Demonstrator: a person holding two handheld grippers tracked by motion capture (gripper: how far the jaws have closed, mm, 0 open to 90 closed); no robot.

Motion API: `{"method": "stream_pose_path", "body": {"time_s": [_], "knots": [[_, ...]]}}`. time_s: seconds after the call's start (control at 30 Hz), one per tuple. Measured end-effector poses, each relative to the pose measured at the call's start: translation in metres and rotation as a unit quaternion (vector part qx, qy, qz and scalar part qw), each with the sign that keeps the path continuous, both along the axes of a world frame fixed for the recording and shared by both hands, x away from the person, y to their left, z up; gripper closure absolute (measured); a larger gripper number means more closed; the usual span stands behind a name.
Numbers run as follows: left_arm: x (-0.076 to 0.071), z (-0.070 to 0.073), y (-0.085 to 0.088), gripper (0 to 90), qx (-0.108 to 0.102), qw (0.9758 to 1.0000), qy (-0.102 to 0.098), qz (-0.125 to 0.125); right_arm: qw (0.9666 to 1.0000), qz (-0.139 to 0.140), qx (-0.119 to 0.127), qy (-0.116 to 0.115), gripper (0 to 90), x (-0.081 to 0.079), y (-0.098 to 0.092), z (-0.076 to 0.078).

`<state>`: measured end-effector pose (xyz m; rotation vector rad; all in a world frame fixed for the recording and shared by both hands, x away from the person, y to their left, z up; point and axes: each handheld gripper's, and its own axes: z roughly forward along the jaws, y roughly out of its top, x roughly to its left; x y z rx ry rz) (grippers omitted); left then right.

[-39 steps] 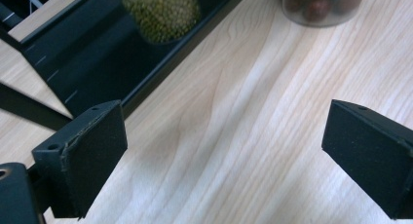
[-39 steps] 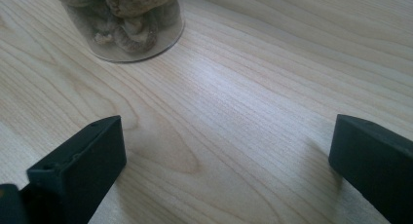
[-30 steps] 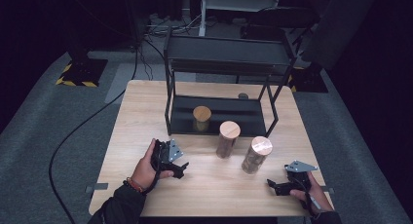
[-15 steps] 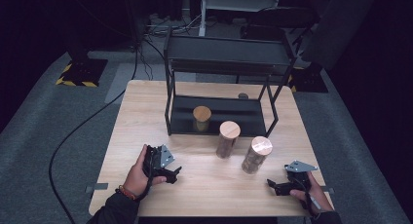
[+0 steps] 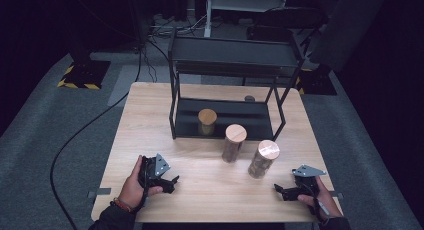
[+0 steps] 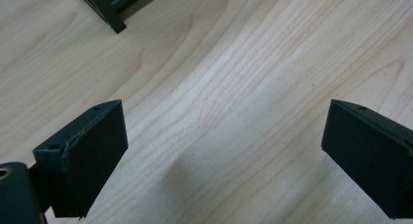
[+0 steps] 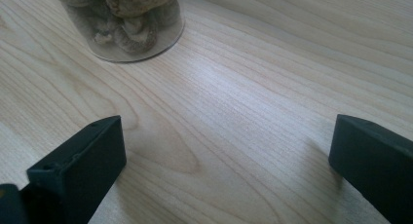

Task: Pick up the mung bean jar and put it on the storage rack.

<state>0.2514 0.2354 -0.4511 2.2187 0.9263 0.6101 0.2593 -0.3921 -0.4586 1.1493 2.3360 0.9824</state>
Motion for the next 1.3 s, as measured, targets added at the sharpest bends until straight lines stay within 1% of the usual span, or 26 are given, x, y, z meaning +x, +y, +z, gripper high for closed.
{"method": "stream_pose_path", "body": {"time_s": [0.07,0.1,0.17,0.27,0.3,0.33,0.4,0.47,0.5,0.53,0.6,0.63,0.7,0.77,0.8,1.3], "knots": [[-0.001,-0.001,0.001,2.8,0.0,1.0,0.001,0.001,1.0,0.0,0.0,0.0,0.0,0.0,0.0,0.0],[-0.001,-0.001,0.003,2.8,-0.003,1.0,0.007,0.004,1.0,0.0,0.0,0.0,0.0,0.0,0.0,0.0],[-0.002,-0.001,0.005,2.8,-0.005,0.9999,0.009,0.005,1.0,0.0,0.0,0.0,0.0,0.0,0.0,0.0],[-0.003,-0.002,0.01,2.8,-0.01,0.9997,0.022,0.007,1.0,0.0,0.0,0.0,0.0,0.0,0.0,0.0],[-0.003,-0.002,0.011,2.8,-0.009,0.9996,0.025,0.007,1.0,0.0,0.0,0.0,0.0,0.0,0.0,0.0],[-0.003,-0.002,0.011,2.8,-0.009,0.9996,0.025,0.007,1.0,0.0,0.0,0.0,0.0,0.0,0.0,0.0],[-0.003,-0.003,0.013,2.8,-0.011,0.9993,0.034,0.008,1.0,0.0,0.0,0.0,0.0,0.0,0.0,0.0],[-0.003,-0.003,0.015,2.7,-0.015,0.9992,0.036,0.009,1.0,0.0,0.0,0.0,0.0,0.0,0.0,0.0],[-0.003,-0.003,0.018,2.7,-0.019,0.9989,0.04,0.012,1.0,0.0,0.0,0.0,0.0,0.0,0.0,0.0],[-0.003,-0.003,0.018,2.6,-0.019,0.9989,0.04,0.012,1.0,0.0,0.0,0.0,0.0,0.0,0.0,0.0],[-0.001,-0.005,0.024,2.5,-0.036,0.9978,0.052,0.018,1.0,0.0,0.0,0.0,0.0,0.0,0.0,0.0],[-0.001,-0.005,0.024,2.5,-0.036,0.9978,0.052,0.018,1.0,0.0,0.0,0.0,0.0,0.0,0.0,0.0],[0.0,-0.007,0.031,2.4,-0.05,0.9965,0.065,0.02,1.0,0.0,0.0,0.0,0.0,0.0,0.0,0.0],[0.0,-0.007,0.032,1.5,-0.05,0.9963,0.066,0.022,1.0,0.0,0.0,0.0,0.0,0.0,0.0,0.0],[0.0,-0.007,0.033,1.6,-0.053,0.9958,0.07,0.025,1.0,0.0,0.0,0.0,0.0,0.0,0.0,0.0],[0.0,-0.006,0.035,0.4,-0.053,0.9957,0.072,0.025,1.0,0.0,0.0,0.0,0.0,0.0,0.0,0.0]]}}
